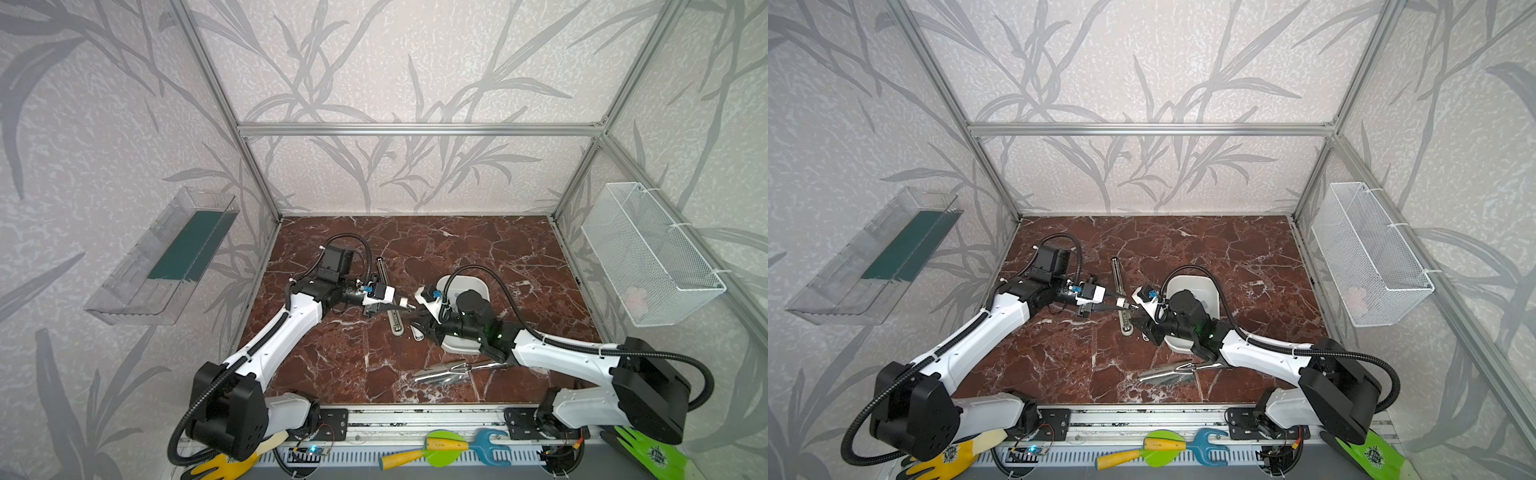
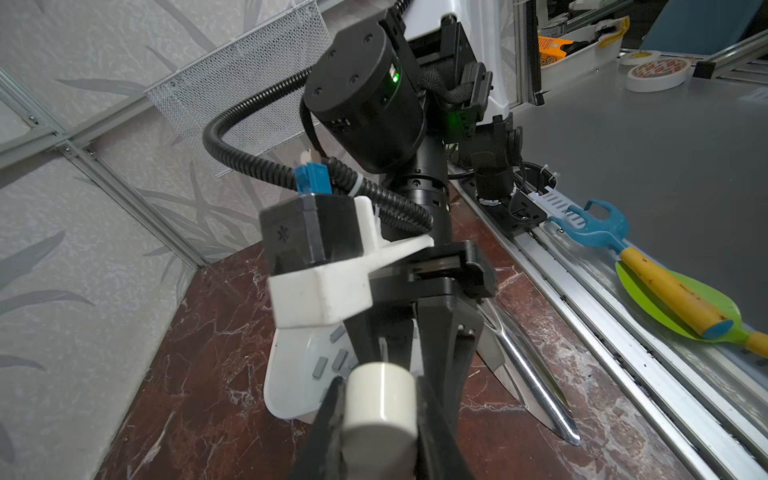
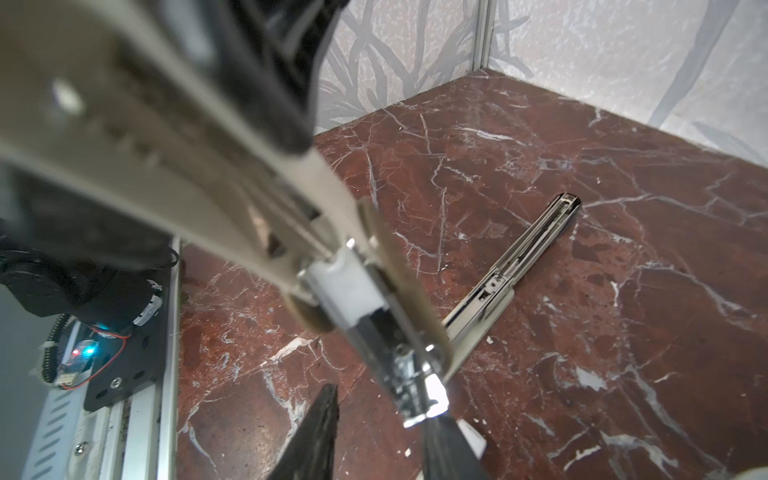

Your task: Load the staples into the stapler

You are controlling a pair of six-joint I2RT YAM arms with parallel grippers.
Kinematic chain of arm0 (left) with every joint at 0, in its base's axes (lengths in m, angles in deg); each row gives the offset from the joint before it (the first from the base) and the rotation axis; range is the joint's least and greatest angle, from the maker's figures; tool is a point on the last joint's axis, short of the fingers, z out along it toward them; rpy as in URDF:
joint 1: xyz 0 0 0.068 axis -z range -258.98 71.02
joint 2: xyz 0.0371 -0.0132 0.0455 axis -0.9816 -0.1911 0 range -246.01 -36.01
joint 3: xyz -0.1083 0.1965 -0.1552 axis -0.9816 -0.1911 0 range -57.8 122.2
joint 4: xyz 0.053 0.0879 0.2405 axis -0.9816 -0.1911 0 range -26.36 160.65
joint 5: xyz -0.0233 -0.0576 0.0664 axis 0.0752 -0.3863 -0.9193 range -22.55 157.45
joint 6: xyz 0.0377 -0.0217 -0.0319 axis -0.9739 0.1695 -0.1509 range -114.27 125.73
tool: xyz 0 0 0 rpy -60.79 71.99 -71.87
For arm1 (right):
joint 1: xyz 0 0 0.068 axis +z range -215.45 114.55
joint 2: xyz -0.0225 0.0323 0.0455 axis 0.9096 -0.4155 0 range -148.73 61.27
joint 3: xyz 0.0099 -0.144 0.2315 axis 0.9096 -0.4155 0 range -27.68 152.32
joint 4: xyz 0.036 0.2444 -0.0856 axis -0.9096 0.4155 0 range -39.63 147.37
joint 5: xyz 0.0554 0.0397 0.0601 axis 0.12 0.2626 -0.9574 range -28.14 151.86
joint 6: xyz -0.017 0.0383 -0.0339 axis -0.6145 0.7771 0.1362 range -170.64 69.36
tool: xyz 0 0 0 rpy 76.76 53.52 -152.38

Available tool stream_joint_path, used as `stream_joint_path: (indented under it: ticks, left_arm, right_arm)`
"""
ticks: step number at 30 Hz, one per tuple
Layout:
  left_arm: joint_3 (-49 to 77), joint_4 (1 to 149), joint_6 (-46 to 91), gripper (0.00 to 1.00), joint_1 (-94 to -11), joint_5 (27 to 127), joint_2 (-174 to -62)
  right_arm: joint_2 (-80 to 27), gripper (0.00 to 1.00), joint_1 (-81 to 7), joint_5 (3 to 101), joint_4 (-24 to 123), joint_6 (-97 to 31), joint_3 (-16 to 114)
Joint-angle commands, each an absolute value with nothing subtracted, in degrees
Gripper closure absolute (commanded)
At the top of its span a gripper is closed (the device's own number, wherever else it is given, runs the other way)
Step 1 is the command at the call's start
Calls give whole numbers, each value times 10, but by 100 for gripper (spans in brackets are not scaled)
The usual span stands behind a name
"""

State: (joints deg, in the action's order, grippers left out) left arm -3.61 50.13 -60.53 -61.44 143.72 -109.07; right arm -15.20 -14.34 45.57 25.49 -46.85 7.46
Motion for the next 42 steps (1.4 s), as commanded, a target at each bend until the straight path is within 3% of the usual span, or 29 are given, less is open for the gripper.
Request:
stream_joint_path:
  ticks: [1,7,15,20,28,35,42]
  left_arm:
    - [-48,599,-543,100,-620,1475,-1075]
    - [-69,694,-466,100,-621,1496,-1081]
    - [-78,753,-416,100,-649,1507,-1087]
    - [-95,845,-343,100,-650,1518,-1092]
    - [-96,886,-293,100,-643,1546,-1098]
    - [-96,893,-287,100,-641,1548,-1098]
    - [-95,914,-268,100,-640,1559,-1096]
  right_arm:
    - [-140,60,-134,436,211,-449,56]
    - [-107,40,-111,479,188,-450,40]
    - [-6,26,-108,592,245,-445,-4]
    - [35,18,-108,601,247,-464,-22]
    - [-20,0,-108,615,303,-520,85]
    - [-111,1,-110,607,314,-574,179]
    - [-154,24,-114,574,306,-590,203]
